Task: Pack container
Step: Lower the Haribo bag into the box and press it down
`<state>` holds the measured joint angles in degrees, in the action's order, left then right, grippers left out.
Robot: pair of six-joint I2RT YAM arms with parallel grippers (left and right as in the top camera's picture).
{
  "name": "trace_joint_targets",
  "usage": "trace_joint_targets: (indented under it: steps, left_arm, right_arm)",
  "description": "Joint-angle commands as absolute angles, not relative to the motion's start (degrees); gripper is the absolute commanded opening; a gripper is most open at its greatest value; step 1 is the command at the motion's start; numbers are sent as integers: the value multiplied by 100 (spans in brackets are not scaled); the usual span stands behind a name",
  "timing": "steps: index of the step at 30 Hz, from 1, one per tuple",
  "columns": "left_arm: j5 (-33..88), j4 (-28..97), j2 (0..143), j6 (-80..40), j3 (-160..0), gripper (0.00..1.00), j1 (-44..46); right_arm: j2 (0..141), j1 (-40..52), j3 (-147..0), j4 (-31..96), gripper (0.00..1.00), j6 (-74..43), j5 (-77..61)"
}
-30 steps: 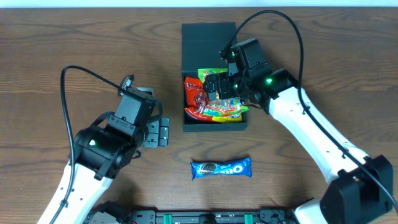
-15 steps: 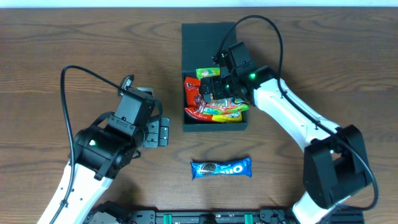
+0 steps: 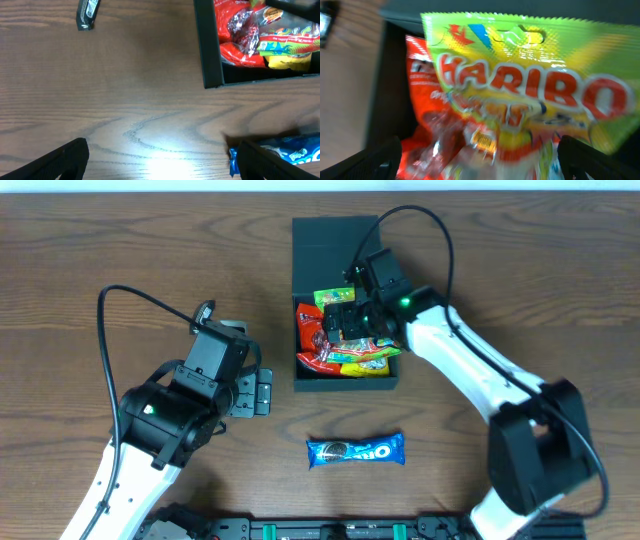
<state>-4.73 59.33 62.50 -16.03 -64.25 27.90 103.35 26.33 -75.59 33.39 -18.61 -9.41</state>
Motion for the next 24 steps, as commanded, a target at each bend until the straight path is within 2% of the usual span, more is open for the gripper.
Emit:
trace_joint_targets:
  steps: [1, 9, 24]
  left_arm:
    - [-532, 5933, 6224, -1540, -6423, 95, 2775]
    - [-532, 5933, 6224, -1540, -6423, 95, 2775]
    - [-532, 5933, 6224, -1540, -6423, 95, 2775]
  right_arm:
    - [9662, 2622, -7662, 3535, 99, -2008, -965]
    - [9494, 2624, -7620, 4615, 99, -2569, -945]
    - [10062, 2845, -7546, 4847, 99, -2659, -945]
